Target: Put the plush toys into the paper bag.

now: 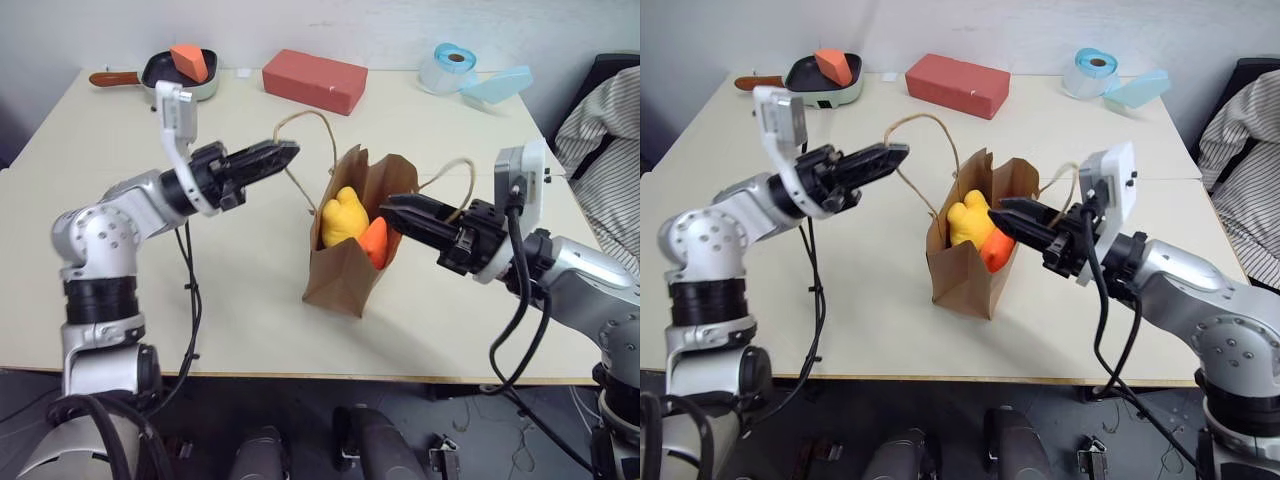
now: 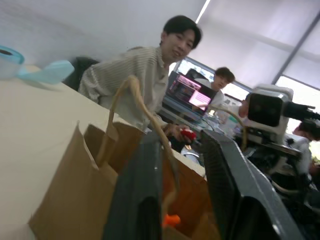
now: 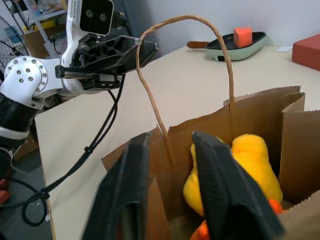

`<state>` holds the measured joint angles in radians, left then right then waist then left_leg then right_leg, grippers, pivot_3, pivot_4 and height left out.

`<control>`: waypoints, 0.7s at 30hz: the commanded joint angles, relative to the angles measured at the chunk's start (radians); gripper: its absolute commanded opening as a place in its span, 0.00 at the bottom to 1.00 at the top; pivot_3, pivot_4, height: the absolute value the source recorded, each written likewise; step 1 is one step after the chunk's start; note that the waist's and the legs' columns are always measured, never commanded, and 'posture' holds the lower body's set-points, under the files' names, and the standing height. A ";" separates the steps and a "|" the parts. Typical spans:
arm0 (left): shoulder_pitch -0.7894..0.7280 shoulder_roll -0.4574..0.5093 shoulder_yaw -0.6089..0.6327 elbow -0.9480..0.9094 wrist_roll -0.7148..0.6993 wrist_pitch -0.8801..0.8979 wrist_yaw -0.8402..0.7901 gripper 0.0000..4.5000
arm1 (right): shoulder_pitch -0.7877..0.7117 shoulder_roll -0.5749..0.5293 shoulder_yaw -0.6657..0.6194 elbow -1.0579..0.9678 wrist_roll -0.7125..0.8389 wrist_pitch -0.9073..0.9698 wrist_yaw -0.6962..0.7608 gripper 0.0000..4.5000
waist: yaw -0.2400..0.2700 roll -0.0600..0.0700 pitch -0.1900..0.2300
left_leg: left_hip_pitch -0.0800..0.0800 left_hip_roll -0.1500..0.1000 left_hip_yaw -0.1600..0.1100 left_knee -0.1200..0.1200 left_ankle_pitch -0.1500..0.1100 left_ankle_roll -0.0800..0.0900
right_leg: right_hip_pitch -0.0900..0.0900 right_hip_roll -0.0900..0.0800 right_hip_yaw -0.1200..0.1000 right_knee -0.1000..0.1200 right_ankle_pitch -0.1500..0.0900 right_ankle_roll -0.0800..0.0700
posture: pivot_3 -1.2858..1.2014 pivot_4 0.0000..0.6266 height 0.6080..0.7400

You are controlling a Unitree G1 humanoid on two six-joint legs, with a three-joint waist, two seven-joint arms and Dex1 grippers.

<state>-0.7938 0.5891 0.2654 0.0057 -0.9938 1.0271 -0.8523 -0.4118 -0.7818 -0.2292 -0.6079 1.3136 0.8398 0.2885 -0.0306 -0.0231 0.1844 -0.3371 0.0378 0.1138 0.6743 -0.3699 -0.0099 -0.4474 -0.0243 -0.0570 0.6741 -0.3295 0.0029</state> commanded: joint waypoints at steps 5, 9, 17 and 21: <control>0.222 0.184 0.162 -0.292 -0.117 0.071 0.031 0.75 | 0.208 -0.180 -0.282 -0.076 0.087 0.023 0.228 0.52 | 0.004 0.000 0.000 | 0.001 0.000 -0.001 -0.001 0.000 0.000 | 0.002 0.000 0.000 -0.002 0.000 0.000 | 0.52 0.24 1.00; 0.359 0.200 0.123 -0.411 -0.071 0.022 0.038 0.75 | 0.361 -0.226 -0.382 -0.088 0.090 0.038 0.389 0.52 | 0.007 -0.001 0.000 | 0.001 0.000 -0.002 -0.002 0.000 0.001 | 0.004 0.000 0.000 -0.004 0.000 0.000 | 0.52 0.24 1.00; 0.434 0.062 -0.147 -0.399 0.201 -0.241 0.041 0.75 | 0.280 -0.127 0.102 0.019 -0.484 -0.144 0.372 0.13 | -0.002 -0.003 -0.001 | 0.003 -0.001 -0.002 -0.001 0.000 0.001 | 0.006 0.000 0.000 -0.004 0.001 0.001 | 0.52 0.24 1.00; 0.410 0.023 -0.230 -0.335 0.286 -0.331 0.008 0.75 | 0.129 0.023 0.295 0.121 -0.671 -0.178 0.301 0.00 | 0.000 -0.003 -0.001 | 0.003 -0.001 -0.001 -0.001 0.001 -0.001 | 0.003 0.001 0.000 -0.001 0.001 0.001 | 0.52 0.24 1.00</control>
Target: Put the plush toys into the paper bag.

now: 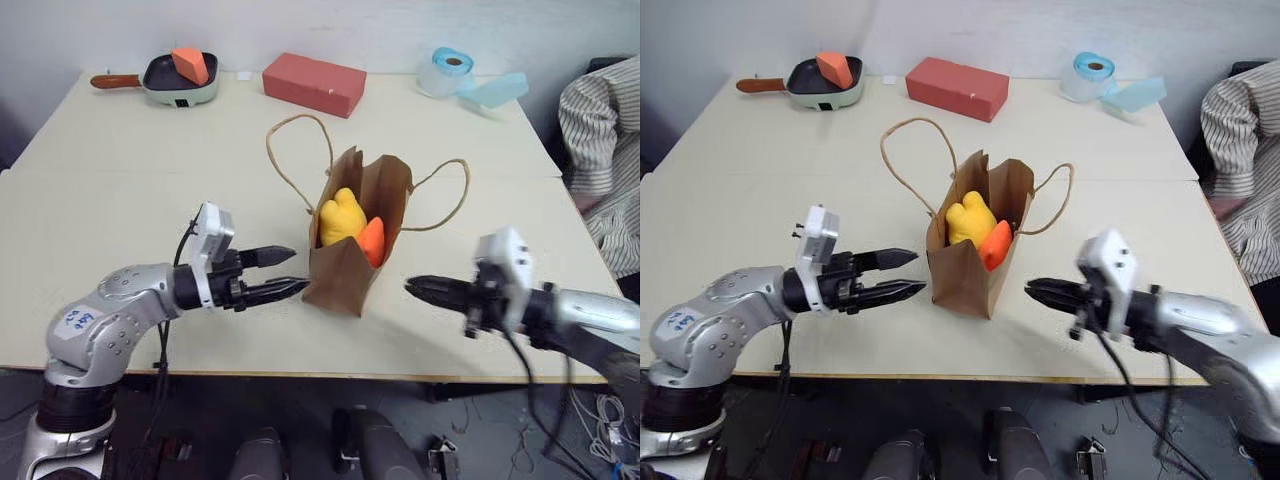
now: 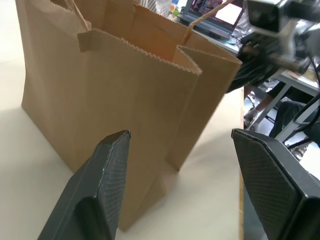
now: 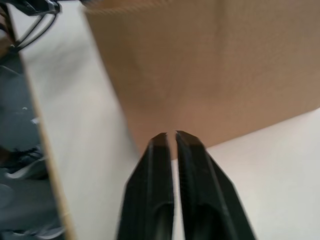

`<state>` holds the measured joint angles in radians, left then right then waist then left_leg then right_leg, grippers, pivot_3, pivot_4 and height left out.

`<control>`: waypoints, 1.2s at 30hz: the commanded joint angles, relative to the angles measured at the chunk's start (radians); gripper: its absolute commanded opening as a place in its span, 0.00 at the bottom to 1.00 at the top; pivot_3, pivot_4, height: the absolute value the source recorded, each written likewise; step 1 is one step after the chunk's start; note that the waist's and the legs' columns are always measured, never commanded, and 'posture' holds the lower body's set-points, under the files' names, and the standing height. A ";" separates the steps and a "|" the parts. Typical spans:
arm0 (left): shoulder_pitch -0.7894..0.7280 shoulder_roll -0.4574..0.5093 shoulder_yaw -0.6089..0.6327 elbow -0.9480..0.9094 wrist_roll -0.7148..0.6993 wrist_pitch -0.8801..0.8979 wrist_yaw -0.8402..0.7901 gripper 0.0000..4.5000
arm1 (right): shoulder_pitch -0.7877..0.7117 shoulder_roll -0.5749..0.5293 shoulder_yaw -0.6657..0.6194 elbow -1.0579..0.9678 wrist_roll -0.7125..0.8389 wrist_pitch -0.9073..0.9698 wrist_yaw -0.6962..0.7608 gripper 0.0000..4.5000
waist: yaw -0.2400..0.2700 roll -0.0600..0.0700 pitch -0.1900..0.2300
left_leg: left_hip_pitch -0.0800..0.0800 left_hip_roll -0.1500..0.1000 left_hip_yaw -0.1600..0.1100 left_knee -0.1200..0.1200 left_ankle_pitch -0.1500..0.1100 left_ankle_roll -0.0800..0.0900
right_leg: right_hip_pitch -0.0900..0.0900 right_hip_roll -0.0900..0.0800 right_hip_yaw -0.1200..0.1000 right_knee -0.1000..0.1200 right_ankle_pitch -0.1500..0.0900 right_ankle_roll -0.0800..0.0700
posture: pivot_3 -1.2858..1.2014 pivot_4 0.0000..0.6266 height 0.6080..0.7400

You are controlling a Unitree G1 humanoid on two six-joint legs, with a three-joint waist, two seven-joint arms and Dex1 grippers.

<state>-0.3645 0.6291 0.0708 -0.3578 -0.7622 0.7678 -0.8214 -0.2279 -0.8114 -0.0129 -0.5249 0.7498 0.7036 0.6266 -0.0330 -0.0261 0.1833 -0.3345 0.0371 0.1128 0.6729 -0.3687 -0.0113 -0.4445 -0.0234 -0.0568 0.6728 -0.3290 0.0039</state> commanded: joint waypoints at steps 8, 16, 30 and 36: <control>-0.022 -0.093 -0.120 0.069 0.184 -0.193 0.000 0.75 | -0.136 0.188 0.196 0.087 -0.247 -0.059 -0.035 0.00 | 0.008 0.000 0.000 | -0.002 0.000 0.000 0.001 -0.001 0.002 | -0.001 -0.001 -0.001 -0.001 0.000 0.000 | 0.52 0.24 1.00; -0.028 -0.140 -0.081 0.094 0.231 -0.239 0.060 0.75 | -0.159 0.237 0.204 0.116 -0.316 -0.057 -0.031 0.00 | 0.003 0.000 0.000 | -0.001 0.000 0.000 0.004 -0.001 0.002 | -0.001 -0.001 -0.001 0.002 0.000 0.000 | 0.52 0.24 1.00; -0.047 -0.224 -0.113 0.116 0.332 -0.310 0.148 0.75 | -0.194 0.306 0.220 0.219 -0.434 -0.093 -0.040 0.00 | 0.003 0.000 0.000 | -0.001 0.000 0.000 0.004 -0.001 0.002 | 0.000 -0.001 -0.001 0.003 0.000 0.000 | 0.52 0.24 1.00; -0.053 -0.236 -0.135 0.127 0.346 -0.341 0.123 0.75 | -0.220 0.328 0.230 0.248 -0.474 -0.100 -0.035 0.00 | 0.004 0.000 0.000 | -0.002 0.000 0.000 0.005 -0.001 0.002 | 0.000 -0.001 -0.001 0.003 0.000 0.000 | 0.52 0.24 1.00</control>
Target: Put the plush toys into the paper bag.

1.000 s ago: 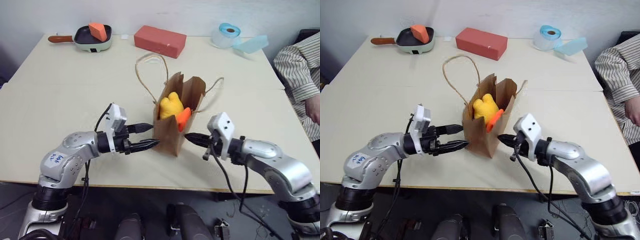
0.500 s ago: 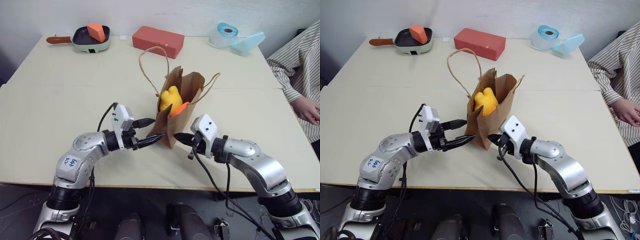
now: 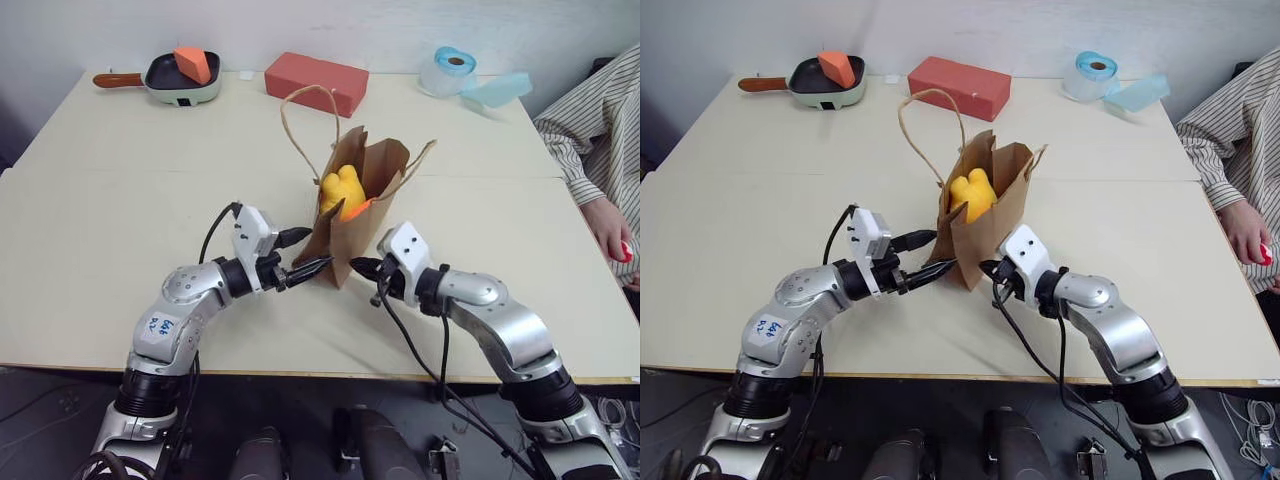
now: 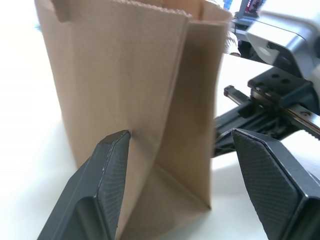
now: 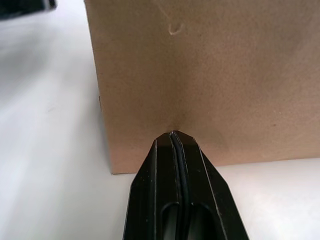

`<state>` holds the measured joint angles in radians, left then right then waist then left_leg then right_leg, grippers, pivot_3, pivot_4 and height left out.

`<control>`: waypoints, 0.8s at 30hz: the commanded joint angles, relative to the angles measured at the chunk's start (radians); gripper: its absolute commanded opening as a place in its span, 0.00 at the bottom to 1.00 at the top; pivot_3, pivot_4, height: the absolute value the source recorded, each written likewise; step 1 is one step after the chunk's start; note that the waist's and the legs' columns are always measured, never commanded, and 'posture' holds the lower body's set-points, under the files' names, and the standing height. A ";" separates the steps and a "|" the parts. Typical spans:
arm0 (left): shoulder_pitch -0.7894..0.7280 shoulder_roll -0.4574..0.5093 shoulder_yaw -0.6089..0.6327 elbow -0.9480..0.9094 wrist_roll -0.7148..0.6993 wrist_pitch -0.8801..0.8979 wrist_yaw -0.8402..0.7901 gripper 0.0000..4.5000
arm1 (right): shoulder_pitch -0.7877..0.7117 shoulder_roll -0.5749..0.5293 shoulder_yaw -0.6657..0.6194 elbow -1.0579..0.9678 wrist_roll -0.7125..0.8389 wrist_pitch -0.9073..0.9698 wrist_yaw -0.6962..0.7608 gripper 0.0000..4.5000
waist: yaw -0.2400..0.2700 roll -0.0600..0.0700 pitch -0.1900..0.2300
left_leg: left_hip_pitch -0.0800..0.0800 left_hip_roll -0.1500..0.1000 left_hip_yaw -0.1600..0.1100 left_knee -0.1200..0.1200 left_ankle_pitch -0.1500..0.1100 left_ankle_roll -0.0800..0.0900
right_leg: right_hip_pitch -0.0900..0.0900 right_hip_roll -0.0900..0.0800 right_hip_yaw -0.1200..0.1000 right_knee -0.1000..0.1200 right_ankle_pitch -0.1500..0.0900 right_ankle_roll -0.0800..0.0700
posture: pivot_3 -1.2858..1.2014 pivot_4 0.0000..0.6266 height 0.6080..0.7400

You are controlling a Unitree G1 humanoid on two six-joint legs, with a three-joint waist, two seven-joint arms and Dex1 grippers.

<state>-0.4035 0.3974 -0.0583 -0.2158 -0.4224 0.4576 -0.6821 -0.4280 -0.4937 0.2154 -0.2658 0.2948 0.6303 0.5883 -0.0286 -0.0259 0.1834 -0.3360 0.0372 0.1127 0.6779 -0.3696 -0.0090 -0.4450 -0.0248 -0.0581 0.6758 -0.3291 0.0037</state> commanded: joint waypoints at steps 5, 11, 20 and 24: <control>-0.051 -0.029 -0.017 0.034 0.040 -0.055 0.008 0.75 | -0.038 0.031 0.006 0.014 -0.036 -0.027 0.013 0.00 | 0.000 0.000 0.000 | 0.000 0.000 0.000 0.001 0.000 0.000 | 0.000 0.000 0.000 0.001 0.000 0.000 | 0.52 0.24 1.00; -0.102 -0.080 -0.037 0.111 0.117 -0.084 0.072 0.75 | -0.043 0.040 0.015 0.027 -0.054 -0.031 0.032 0.00 | 0.000 0.000 0.000 | 0.000 0.000 0.000 0.002 0.000 0.001 | 0.000 0.000 0.000 0.002 0.000 0.000 | 0.52 0.24 1.00; -0.136 -0.128 -0.035 0.159 0.168 -0.107 0.126 0.75 | -0.056 0.058 0.013 0.072 -0.086 -0.054 0.044 0.00 | -0.001 0.000 0.000 | 0.000 0.000 0.000 0.003 0.000 0.001 | 0.000 0.000 0.000 0.003 0.000 0.000 | 0.52 0.24 1.00; -0.157 -0.131 -0.033 0.185 0.175 -0.115 0.124 0.62 | -0.054 0.064 0.010 0.069 -0.091 -0.051 0.046 0.00 | -0.001 0.000 0.000 | 0.000 0.000 0.000 0.003 0.000 0.001 | 0.000 0.000 0.000 0.003 0.000 0.000 | 0.52 0.24 1.00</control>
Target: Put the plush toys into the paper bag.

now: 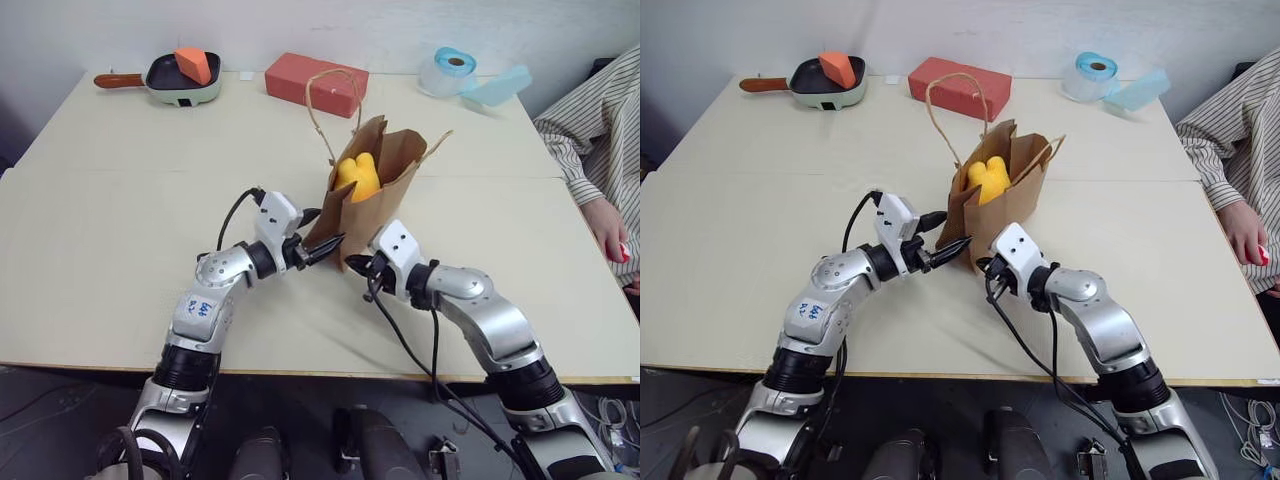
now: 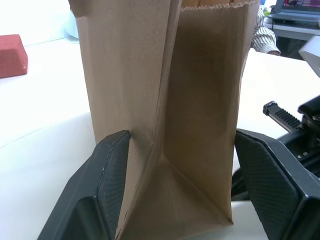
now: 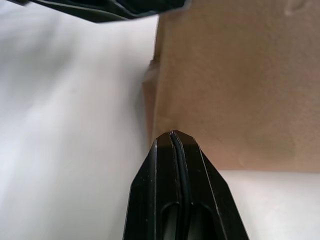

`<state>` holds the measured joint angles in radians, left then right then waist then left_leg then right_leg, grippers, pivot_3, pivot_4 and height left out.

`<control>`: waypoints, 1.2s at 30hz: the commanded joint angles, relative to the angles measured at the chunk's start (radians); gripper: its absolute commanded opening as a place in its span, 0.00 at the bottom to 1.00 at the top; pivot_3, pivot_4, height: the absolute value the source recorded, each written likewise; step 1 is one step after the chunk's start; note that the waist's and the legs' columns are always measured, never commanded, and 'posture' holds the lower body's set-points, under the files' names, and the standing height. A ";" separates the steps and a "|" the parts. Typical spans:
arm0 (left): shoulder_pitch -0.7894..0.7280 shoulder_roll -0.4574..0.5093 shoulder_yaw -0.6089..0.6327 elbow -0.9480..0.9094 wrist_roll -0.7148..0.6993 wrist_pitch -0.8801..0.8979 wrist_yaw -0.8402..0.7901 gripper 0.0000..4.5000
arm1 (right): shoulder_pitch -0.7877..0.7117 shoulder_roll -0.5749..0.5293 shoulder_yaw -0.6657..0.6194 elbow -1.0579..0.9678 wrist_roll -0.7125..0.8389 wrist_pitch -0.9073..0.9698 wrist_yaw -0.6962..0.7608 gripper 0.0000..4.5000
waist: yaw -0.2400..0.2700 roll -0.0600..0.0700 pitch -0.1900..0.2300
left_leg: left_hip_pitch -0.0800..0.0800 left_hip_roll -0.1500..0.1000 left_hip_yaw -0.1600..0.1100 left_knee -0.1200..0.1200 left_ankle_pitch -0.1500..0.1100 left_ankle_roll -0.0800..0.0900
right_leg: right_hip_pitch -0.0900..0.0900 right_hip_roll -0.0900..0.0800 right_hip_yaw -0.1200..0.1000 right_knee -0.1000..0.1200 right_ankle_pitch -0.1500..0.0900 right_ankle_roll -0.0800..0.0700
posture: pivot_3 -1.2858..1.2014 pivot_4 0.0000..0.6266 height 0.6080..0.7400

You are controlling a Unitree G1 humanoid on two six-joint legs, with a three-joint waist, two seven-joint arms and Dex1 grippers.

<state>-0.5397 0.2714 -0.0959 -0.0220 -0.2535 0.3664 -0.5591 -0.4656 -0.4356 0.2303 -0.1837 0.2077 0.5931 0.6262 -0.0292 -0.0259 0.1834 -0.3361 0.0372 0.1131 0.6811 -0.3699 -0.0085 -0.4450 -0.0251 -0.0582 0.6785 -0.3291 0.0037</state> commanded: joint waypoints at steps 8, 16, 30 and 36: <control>-0.050 -0.005 0.004 0.028 0.006 -0.036 -0.024 0.07 | -0.004 -0.003 -0.017 -0.054 0.001 -0.001 0.009 0.00 | 0.000 0.000 0.000 | 0.000 0.000 0.000 0.000 0.000 0.000 | 0.000 0.000 0.000 0.000 0.000 0.000 | 0.52 0.24 1.00; -0.084 0.016 0.032 0.079 -0.033 -0.060 -0.109 0.00 | 0.099 -0.096 -0.137 -0.249 0.090 -0.024 0.082 0.00 | 0.002 0.000 0.000 | 0.000 0.000 0.000 0.000 0.000 0.000 | 0.000 0.000 0.000 0.000 0.000 0.000 | 0.52 0.24 1.00; -0.206 0.285 0.102 0.191 -0.351 0.068 -0.832 0.00 | 0.527 -0.533 -1.036 -0.507 0.801 0.238 0.500 0.66 | 0.007 0.000 0.000 | 0.001 0.000 -0.002 0.000 0.000 0.000 | 0.003 0.000 -0.002 -0.002 0.000 0.000 | 0.52 0.24 1.00; -0.254 0.306 0.037 0.371 -0.250 -0.063 -1.000 0.00 | 0.638 -0.570 -1.210 -0.511 0.896 0.288 0.498 0.99 | 0.002 0.000 0.000 | 0.003 -0.001 -0.003 0.000 -0.001 0.000 | 0.006 0.001 -0.002 -0.002 0.000 0.000 | 0.52 0.24 1.00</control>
<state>-0.7763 0.5678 -0.0394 0.2842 -0.5500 0.3730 -1.5011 0.1734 -0.9887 -0.9318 -0.6674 1.0622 0.8778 1.1338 -0.0276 -0.0263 0.1832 -0.3328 0.0365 0.1106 0.6815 -0.3704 -0.0083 -0.4392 -0.0245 -0.0601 0.6770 -0.3291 0.0037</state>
